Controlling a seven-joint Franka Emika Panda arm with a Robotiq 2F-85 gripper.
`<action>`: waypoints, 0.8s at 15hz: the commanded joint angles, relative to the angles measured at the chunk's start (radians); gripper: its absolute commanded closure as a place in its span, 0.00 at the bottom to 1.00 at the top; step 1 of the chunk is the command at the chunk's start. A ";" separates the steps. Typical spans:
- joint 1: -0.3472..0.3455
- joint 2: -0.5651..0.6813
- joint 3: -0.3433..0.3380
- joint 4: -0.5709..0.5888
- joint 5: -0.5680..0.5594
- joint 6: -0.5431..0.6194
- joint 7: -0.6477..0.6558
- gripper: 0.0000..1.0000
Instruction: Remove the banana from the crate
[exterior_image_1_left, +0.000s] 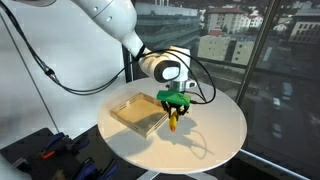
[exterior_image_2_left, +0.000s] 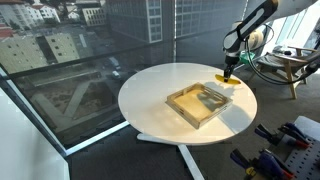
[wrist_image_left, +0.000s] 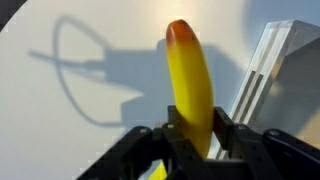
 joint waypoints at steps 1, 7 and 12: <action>-0.029 0.031 0.018 0.058 0.017 -0.010 -0.006 0.86; -0.044 0.063 0.025 0.091 0.018 -0.007 -0.009 0.86; -0.049 0.094 0.028 0.113 0.016 -0.008 -0.009 0.86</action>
